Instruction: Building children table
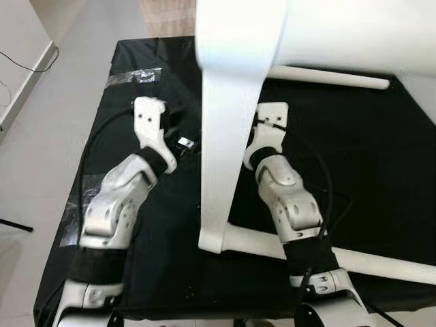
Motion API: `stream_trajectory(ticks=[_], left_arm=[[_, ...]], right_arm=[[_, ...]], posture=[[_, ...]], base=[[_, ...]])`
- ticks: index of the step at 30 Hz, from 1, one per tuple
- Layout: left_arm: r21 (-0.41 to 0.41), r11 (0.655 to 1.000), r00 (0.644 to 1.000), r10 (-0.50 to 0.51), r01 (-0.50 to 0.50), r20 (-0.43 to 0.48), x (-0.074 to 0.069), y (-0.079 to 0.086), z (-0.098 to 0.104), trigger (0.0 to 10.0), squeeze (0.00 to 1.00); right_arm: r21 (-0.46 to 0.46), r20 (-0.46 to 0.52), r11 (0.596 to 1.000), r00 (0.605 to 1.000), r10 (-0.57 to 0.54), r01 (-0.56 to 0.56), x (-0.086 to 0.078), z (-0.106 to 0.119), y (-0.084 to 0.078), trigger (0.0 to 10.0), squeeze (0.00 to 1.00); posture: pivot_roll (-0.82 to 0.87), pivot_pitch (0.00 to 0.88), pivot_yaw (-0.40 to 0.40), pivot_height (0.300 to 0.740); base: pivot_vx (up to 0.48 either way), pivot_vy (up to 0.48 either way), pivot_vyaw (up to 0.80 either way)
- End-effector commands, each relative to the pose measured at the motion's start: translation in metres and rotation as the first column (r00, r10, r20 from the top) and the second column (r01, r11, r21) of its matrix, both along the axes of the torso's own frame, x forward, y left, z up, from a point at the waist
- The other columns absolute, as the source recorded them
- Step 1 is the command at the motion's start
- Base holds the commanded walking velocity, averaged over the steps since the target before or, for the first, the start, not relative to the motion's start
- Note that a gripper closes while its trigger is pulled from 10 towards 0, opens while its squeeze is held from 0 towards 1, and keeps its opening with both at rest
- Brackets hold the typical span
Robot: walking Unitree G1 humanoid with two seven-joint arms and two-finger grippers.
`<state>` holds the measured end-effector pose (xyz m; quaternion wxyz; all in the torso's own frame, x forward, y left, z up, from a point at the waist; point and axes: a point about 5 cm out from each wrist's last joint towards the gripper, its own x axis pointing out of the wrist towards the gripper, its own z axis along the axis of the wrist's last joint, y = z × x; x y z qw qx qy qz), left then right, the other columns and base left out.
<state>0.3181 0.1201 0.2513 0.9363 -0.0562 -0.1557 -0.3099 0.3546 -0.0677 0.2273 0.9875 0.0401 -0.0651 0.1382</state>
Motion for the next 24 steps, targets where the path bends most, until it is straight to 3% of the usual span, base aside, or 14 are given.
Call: stream_trajectory(ticks=[1, 5, 7, 9, 24], left_arm=[[0.016, 0.997, 0.997, -0.069, 0.069, 0.020, -0.010, -0.011, 0.004, 10.0, 0.00], [0.018, 1.000, 1.000, -0.016, 0.016, 0.020, -0.016, 0.002, 0.005, 10.0, 0.00], [0.022, 0.997, 0.997, 0.073, -0.073, 0.037, -0.023, 0.022, 0.012, 10.0, 0.00], [0.022, 0.994, 0.993, 0.110, -0.111, 0.043, -0.025, 0.031, 0.015, 10.0, 0.00], [0.061, 0.948, 0.950, 0.310, -0.312, 0.034, -0.045, 0.072, 0.019, 10.0, 0.00]], right_arm=[[0.020, 0.126, 0.977, 0.970, 0.208, -0.212, -0.017, 0.029, 0.041, 10.0, 0.00], [0.025, 0.127, 0.973, 0.966, 0.224, -0.229, -0.019, 0.030, 0.044, 10.0, 0.00], [0.027, 0.125, 0.965, 0.959, 0.254, -0.259, -0.025, 0.030, 0.053, 10.0, 0.00], [0.029, 0.125, 0.962, 0.956, 0.266, -0.272, -0.027, 0.031, 0.056, 10.0, 0.00], [0.013, 0.107, 0.940, 0.935, 0.337, -0.340, -0.035, 0.030, 0.077, 10.0, 0.00]], posture=[[0.02, 0.176, 0.007, 0.740], [0.02, 0.170, 0.005, 0.740], [0.03, 0.165, 0.001, 0.740], [0.03, 0.162, -0.002, 0.740], [0.05, 0.148, -0.033, 0.740]], base=[[0.000, 0.000, 0.00], [0.000, 0.000, 0.00], [0.000, 0.000, 0.00], [0.000, 0.000, 0.00], [0.000, 0.000, 0.00]])
